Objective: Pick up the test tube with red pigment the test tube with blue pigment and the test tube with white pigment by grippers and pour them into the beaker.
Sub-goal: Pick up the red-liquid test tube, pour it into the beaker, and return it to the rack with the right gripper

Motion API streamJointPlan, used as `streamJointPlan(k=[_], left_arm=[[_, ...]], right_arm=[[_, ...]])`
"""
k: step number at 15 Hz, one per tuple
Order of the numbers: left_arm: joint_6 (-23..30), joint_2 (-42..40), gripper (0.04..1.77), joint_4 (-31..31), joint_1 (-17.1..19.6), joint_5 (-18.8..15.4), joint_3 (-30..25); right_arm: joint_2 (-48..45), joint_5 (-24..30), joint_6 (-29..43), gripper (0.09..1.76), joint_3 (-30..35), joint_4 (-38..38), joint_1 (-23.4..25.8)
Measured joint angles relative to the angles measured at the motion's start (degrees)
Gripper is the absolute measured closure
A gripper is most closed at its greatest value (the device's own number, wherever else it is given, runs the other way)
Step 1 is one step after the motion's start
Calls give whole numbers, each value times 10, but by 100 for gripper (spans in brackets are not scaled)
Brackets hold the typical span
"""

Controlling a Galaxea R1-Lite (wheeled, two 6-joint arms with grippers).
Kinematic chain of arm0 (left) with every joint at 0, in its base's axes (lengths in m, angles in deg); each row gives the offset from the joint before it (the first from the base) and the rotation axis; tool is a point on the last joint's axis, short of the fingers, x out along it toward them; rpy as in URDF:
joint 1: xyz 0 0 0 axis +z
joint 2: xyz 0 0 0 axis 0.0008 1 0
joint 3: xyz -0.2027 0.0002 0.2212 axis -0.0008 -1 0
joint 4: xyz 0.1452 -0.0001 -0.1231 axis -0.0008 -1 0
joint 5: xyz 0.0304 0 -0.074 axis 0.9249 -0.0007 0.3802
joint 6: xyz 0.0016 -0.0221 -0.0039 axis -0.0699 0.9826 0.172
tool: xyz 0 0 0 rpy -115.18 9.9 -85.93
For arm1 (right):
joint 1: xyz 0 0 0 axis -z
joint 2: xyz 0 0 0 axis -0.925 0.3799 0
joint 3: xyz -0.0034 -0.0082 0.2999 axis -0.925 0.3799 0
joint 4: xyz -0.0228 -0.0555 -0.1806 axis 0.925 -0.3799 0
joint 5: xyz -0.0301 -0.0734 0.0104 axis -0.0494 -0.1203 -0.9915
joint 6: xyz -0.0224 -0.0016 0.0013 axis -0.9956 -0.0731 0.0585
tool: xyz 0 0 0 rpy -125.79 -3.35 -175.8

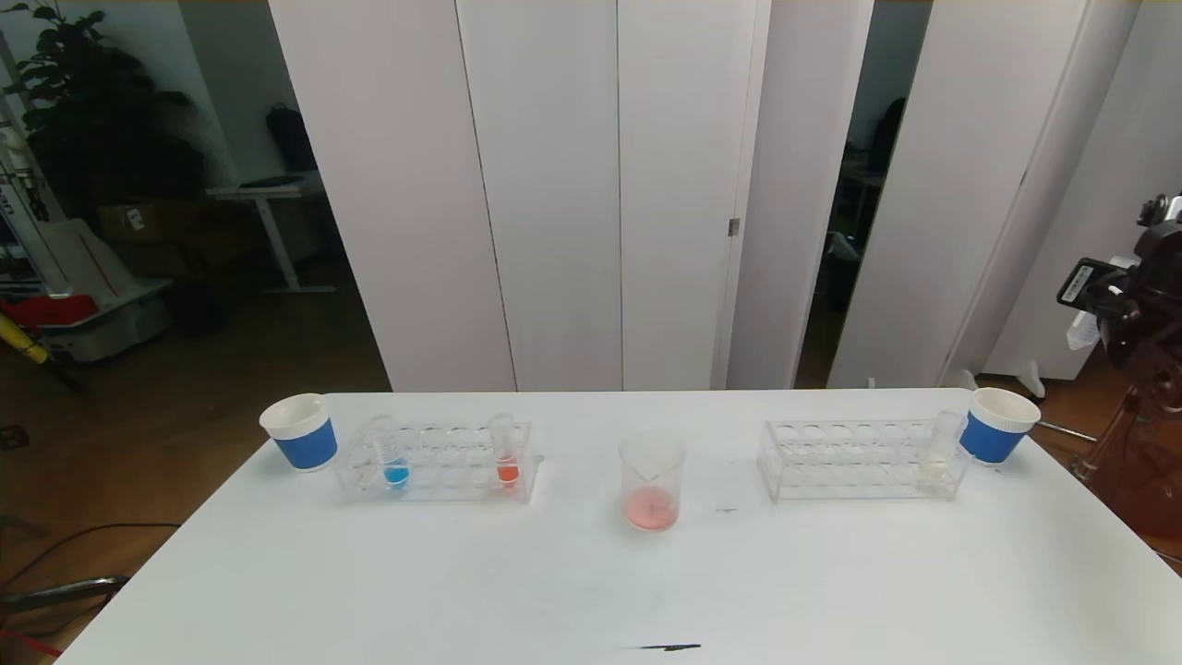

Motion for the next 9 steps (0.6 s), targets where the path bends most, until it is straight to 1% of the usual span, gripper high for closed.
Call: streamJointPlan(k=[5,9], left_arm=[[0,0,6,0,0,0,0],[0,0,6,0,0,0,0]], right_arm=[[50,-1,-11,127,24,47,-12],[81,-2,-37,127,48,116,-19]])
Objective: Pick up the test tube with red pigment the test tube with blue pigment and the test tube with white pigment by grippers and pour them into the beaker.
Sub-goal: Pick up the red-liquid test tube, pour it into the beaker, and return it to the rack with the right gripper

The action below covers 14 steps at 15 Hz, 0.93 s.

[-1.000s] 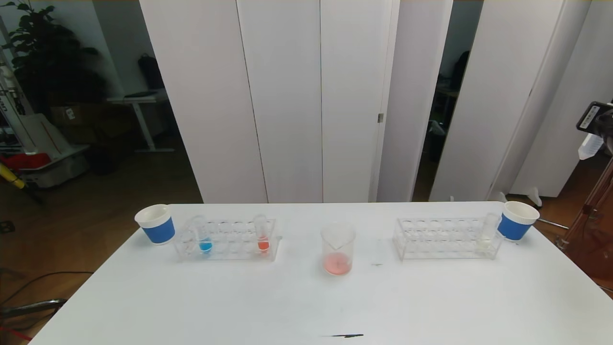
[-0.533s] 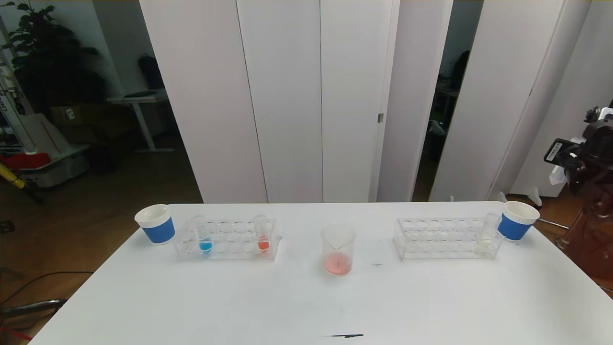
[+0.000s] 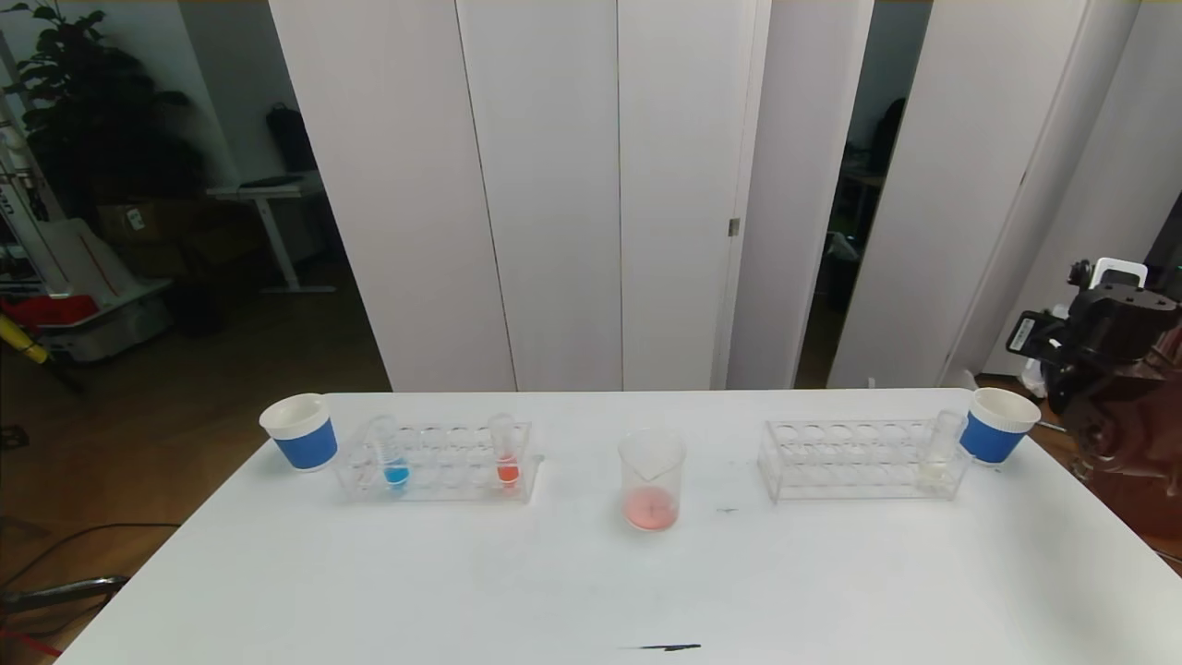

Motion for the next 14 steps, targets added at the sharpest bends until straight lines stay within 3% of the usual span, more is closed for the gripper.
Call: streamJointPlan(k=[14], left_arm=[[0,0,6,0,0,0,0]], right_arm=[[70,-12,-7,127,42,86,-14]])
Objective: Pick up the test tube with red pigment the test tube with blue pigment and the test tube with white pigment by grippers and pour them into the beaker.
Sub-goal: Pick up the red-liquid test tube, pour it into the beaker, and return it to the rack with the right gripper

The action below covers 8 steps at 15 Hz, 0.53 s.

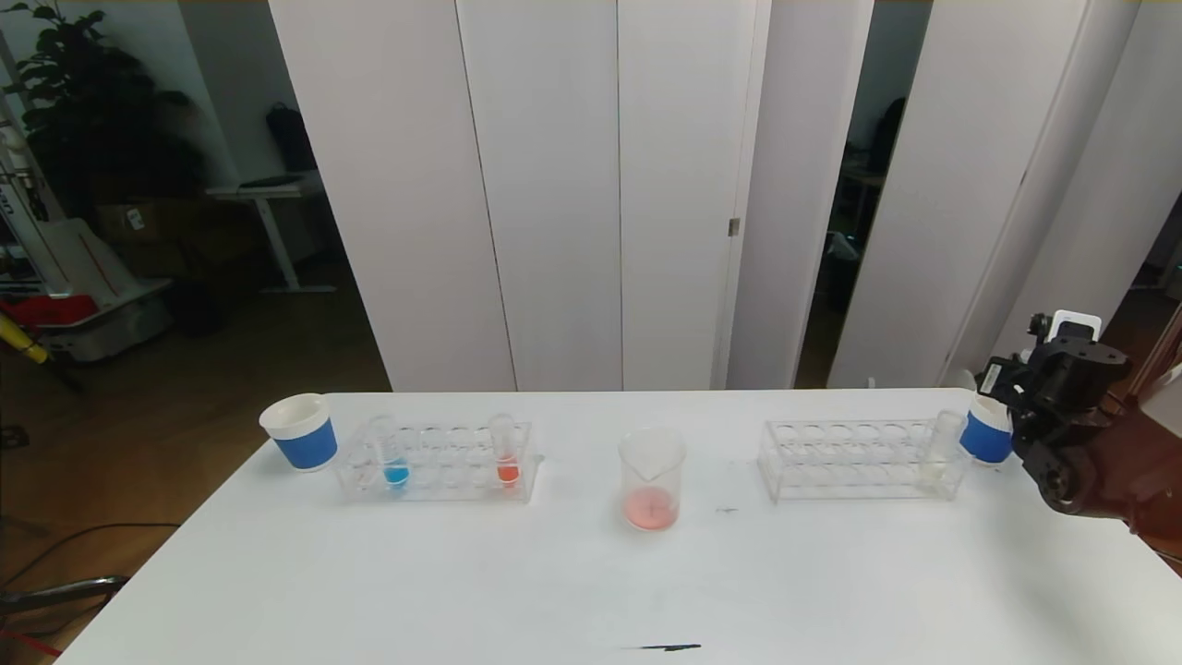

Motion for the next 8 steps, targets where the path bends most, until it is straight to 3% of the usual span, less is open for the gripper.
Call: streamJointPlan(k=[8], left_arm=[[0,0,6,0,0,0,0]], right_arm=[[10,0,-1,127,1,2,-1]])
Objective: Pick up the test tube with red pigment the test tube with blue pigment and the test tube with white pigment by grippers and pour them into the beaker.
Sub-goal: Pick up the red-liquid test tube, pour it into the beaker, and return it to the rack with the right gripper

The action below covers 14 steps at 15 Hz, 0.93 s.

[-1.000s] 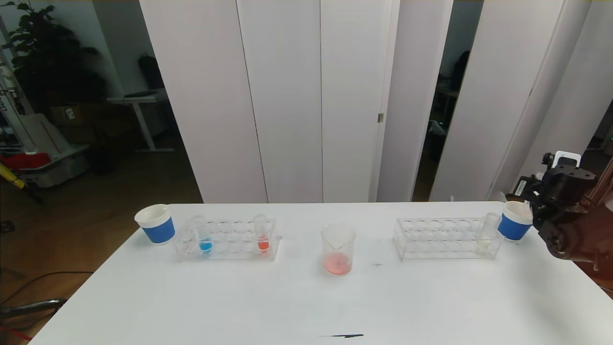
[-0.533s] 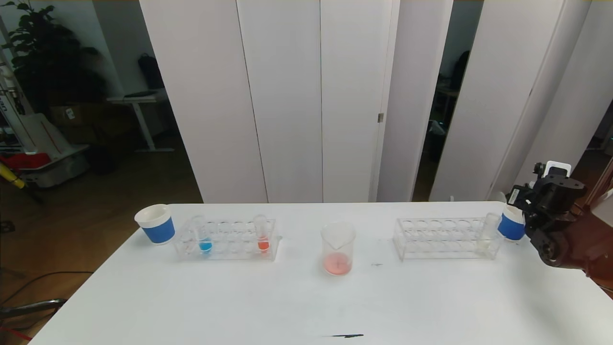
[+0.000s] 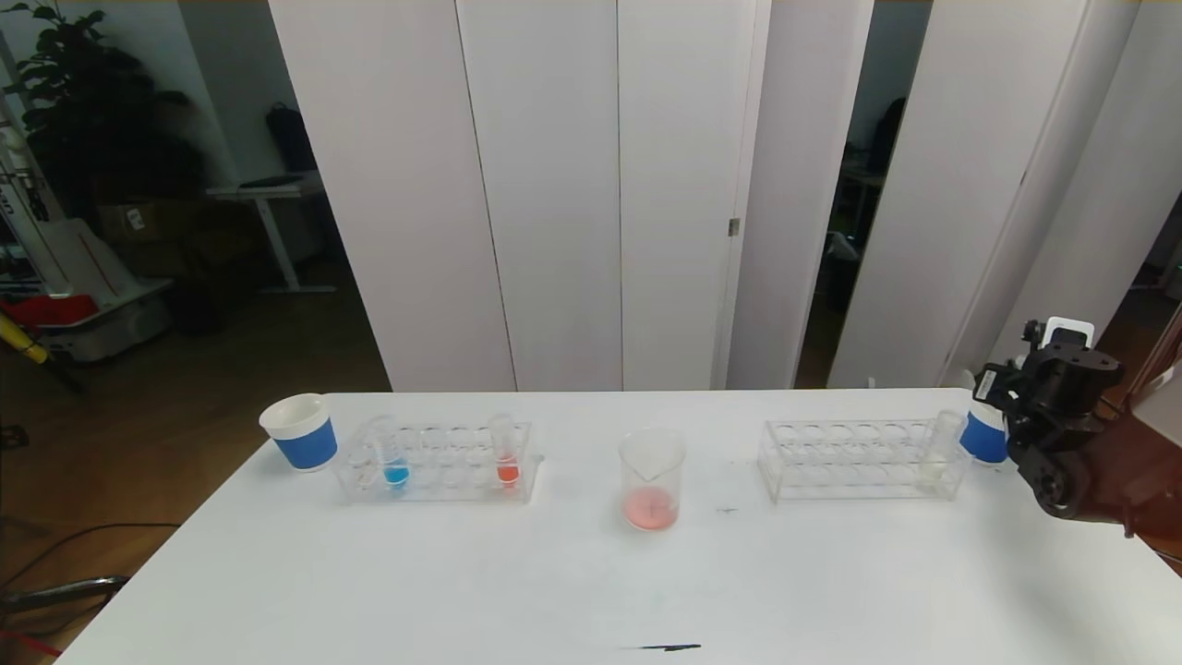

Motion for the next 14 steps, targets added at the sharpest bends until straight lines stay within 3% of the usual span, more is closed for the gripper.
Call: streamJointPlan(k=[10,11,13,14], left_arm=[[0,0,6,0,0,0,0],[0,0,6,0,0,0,0],[0,0,6,0,0,0,0],[0,0,6,0,0,0,0]], right_arm=[[5,-7,0,124,1,0,1],[6,-7,-1,107,1,0,1],[6,-8,-1,38,1,1,1],[6,-8,-2,17,1,2,1]])
